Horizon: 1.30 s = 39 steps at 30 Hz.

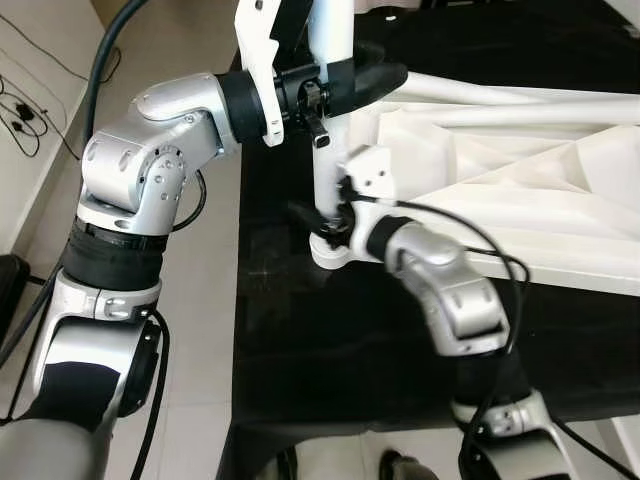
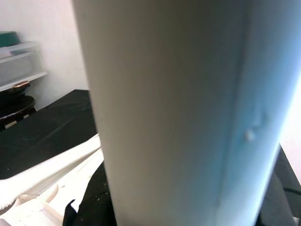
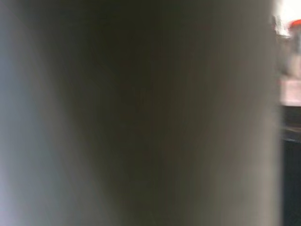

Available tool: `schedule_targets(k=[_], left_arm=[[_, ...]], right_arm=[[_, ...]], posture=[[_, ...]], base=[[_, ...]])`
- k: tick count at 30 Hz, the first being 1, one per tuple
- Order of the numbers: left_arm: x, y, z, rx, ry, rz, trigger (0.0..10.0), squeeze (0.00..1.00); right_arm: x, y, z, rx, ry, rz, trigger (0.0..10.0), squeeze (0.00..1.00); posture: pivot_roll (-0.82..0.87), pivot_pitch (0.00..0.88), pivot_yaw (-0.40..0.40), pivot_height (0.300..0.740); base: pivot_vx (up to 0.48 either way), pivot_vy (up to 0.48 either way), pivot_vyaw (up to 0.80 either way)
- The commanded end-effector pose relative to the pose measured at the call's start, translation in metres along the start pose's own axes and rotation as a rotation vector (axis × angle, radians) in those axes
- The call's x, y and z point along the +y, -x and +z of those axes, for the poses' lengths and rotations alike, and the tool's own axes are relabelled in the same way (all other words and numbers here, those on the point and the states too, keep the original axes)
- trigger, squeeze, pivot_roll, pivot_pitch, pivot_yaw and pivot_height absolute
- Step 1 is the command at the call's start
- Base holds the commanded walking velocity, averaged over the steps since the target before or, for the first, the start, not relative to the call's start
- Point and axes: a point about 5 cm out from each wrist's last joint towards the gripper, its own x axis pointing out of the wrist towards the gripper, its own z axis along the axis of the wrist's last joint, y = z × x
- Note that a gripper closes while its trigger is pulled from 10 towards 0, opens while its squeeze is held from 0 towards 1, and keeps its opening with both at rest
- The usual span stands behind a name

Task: Building children table

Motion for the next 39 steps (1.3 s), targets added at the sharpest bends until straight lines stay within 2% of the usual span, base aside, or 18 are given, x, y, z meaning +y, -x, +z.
schedule_targets(k=[1, 2, 3, 4, 7, 8, 11, 16, 17, 18, 19, 20, 27, 35, 36, 37, 38, 39], left_arm=[[-0.009, -0.002, 0.011, -0.048, -0.044, -0.051, 0.0, 0.00], [-0.009, -0.002, 0.011, -0.048, -0.040, -0.055, 0.0, 0.00], [-0.009, -0.002, 0.011, -0.048, -0.040, -0.055, 0.0, 0.00], [-0.010, -0.003, 0.010, -0.047, -0.036, -0.059, 0.0, 0.00], [-0.010, -0.003, 0.009, -0.045, -0.034, -0.061, 0.0, 0.00], [-0.010, -0.003, 0.008, -0.042, -0.030, -0.063, 0.0, 0.00], [-0.009, -0.003, 0.004, -0.034, -0.024, -0.064, 0.0, 0.00], [-0.008, -0.004, 0.003, -0.032, -0.023, -0.064, 0.0, 0.00], [-0.010, -0.005, -0.001, -0.030, -0.017, -0.066, 0.0, 0.00], [-0.011, -0.006, -0.003, -0.031, -0.015, -0.068, 0.0, 0.00], [-0.011, -0.006, -0.003, -0.031, -0.015, -0.068, 0.0, 0.00], [-0.012, -0.006, -0.003, -0.031, -0.013, -0.070, 0.0, 0.00], [-0.014, -0.007, -0.003, -0.033, -0.013, -0.073, 0.0, 0.00], [-0.015, -0.005, -0.003, -0.035, -0.010, -0.075, 0.0, 0.00], [-0.014, -0.005, -0.004, -0.028, -0.010, -0.075, 2.4, 0.00], [-0.014, -0.005, -0.004, -0.028, -0.010, -0.075, 2.4, 0.00], [-0.015, -0.004, -0.003, -0.027, 0.000, -0.078, 10.0, 0.00], [-0.015, -0.004, -0.003, -0.027, 0.000, -0.078, 10.0, 0.00]], right_arm=[[0.005, -0.005, 0.007, -0.037, 0.012, 0.115, 10.0, 1.00], [0.003, -0.004, 0.012, -0.056, 0.057, 0.222, 10.0, 1.00], [0.003, -0.004, 0.012, -0.056, 0.057, 0.222, 10.0, 1.00], [0.000, -0.003, 0.016, -0.066, 0.081, 0.335, 10.0, 1.00], [-0.003, -0.002, 0.020, -0.072, 0.125, 0.418, 10.0, 1.00], [-0.005, -0.004, 0.024, -0.074, 0.154, 0.492, 10.0, 0.00], [-0.005, -0.009, 0.031, -0.080, 0.148, 0.606, 10.0, 0.00], [-0.006, -0.010, 0.033, -0.082, 0.138, 0.647, 10.0, 0.00], [0.000, -0.011, 0.032, -0.070, 0.114, 0.792, 6.1, 0.00], [0.003, -0.011, 0.030, -0.065, 0.098, 0.846, 2.6, 0.00], [0.003, -0.011, 0.030, -0.065, 0.098, 0.846, 2.6, 0.00], [0.005, -0.010, 0.029, -0.059, 0.086, 0.881, 0.0, 0.00], [0.002, -0.007, 0.025, -0.054, 0.094, 0.932, 0.0, 0.00], [-0.008, -0.004, 0.021, -0.063, 0.109, 0.879, 0.0, 0.00], [-0.008, -0.003, 0.019, -0.064, 0.112, 0.843, 0.0, 0.00], [-0.008, -0.003, 0.019, -0.064, 0.112, 0.843, 0.0, 0.00], [-0.007, -0.001, 0.017, -0.070, 0.115, 0.804, 0.0, 0.00], [-0.007, -0.001, 0.017, -0.070, 0.115, 0.804, 0.0, 0.00]], posture=[[0.03, 0.264, 0.017, 0.740], [0.03, 0.264, 0.017, 0.740], [0.03, 0.264, 0.017, 0.740], [0.03, 0.269, 0.019, 0.740], [0.04, 0.270, 0.019, 0.740], [0.04, 0.272, 0.020, 0.740], [0.05, 0.276, 0.025, 0.740], [0.05, 0.277, 0.026, 0.740], [0.06, 0.280, 0.029, 0.740], [0.06, 0.281, 0.029, 0.740], [0.06, 0.281, 0.029, 0.740], [0.06, 0.282, 0.030, 0.740], [0.06, 0.284, 0.032, 0.740], [0.05, 0.277, 0.030, 0.740], [0.06, 0.275, 0.031, 0.740], [0.06, 0.275, 0.031, 0.740], [0.06, 0.272, 0.036, 0.740], [0.06, 0.272, 0.036, 0.740]], base=[[0.000, 0.000, 0.00], [0.000, 0.000, 0.00], [0.000, 0.000, 0.00], [0.000, 0.000, 0.00], [0.000, 0.000, 0.00], [0.000, 0.000, 0.00], [0.000, 0.000, 0.00], [0.000, 0.000, 0.00], [0.000, 0.000, 0.00], [0.000, 0.000, 0.00], [0.000, 0.000, 0.00], [0.000, 0.000, 0.00], [0.000, 0.000, 0.00], [0.000, 0.000, 0.00], [0.000, 0.000, 0.00], [0.000, 0.000, 0.00], [0.000, 0.000, 0.00], [0.000, 0.000, 0.00]])
